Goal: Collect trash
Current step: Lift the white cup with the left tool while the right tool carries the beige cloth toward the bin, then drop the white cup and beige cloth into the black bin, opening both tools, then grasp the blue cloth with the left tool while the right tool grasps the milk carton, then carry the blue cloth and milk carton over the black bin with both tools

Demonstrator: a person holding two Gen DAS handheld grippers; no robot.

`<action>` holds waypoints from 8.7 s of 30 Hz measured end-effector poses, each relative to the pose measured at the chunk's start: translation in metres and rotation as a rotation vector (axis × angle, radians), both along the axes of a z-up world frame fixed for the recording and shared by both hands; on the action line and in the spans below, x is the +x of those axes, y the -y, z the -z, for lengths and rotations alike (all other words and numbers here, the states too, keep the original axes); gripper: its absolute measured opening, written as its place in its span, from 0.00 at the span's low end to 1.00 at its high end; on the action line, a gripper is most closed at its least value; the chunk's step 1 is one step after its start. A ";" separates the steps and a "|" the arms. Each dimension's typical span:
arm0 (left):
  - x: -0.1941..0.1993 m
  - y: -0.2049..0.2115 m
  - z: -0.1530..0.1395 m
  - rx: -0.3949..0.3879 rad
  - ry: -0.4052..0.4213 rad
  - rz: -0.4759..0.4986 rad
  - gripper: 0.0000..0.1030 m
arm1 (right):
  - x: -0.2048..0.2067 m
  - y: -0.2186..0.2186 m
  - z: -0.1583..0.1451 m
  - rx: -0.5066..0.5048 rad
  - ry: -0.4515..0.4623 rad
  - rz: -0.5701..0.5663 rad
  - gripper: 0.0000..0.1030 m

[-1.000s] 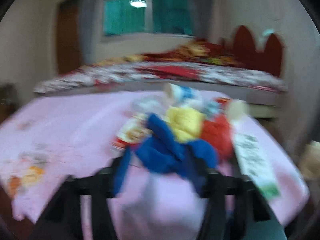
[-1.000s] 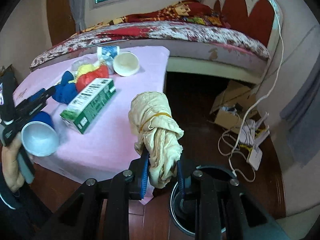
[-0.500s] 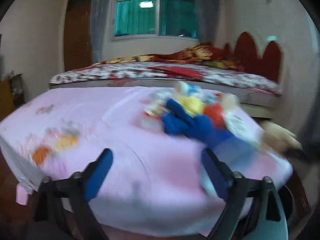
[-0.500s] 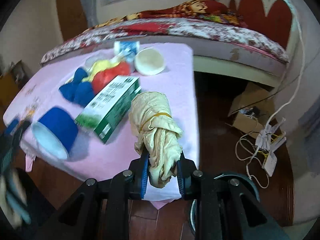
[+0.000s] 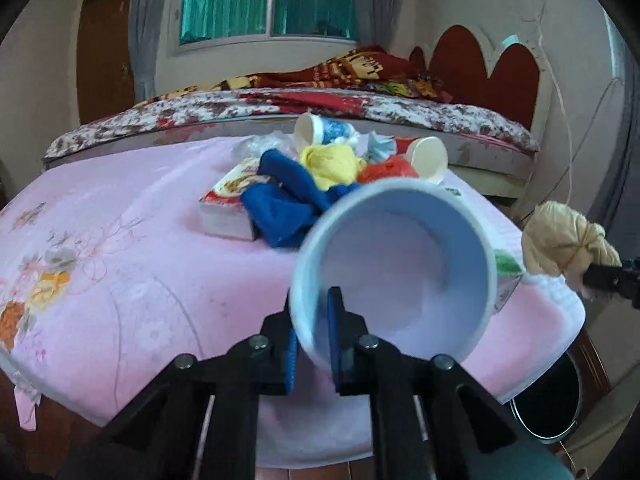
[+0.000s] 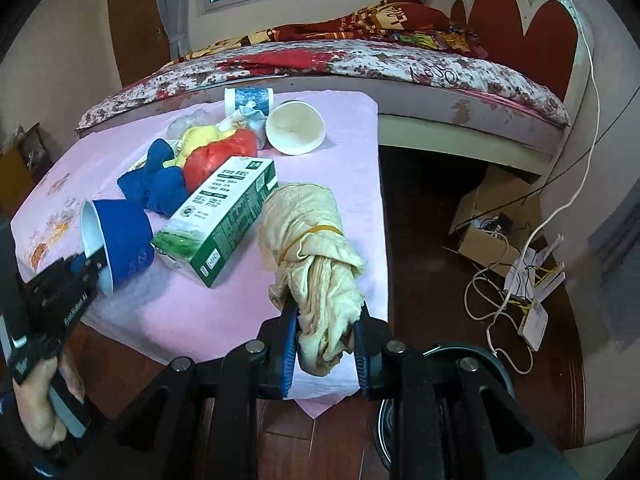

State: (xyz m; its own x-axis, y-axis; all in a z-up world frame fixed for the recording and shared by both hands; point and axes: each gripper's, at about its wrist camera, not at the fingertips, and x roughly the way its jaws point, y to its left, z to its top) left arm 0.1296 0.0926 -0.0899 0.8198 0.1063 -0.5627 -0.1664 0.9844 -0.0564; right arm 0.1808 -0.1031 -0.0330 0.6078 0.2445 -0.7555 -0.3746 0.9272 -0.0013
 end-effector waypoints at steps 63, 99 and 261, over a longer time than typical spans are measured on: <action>-0.018 0.193 -0.059 -0.005 0.065 0.494 0.04 | -0.077 0.189 -0.009 -0.021 0.045 0.276 0.25; 0.039 0.295 0.072 0.008 -0.355 0.668 0.72 | -0.040 0.237 0.131 -0.191 -0.312 0.256 0.92; -0.003 0.265 -0.028 -0.014 -0.182 0.787 0.34 | -0.064 0.208 0.051 -0.089 -0.104 0.258 0.56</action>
State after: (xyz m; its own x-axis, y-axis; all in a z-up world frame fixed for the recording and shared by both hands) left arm 0.1264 -0.1722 -0.0623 0.5467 -0.4716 -0.6919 0.5674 0.8163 -0.1082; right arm 0.1165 -0.3115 -0.0841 0.5596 0.0224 -0.8284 -0.1292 0.9898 -0.0605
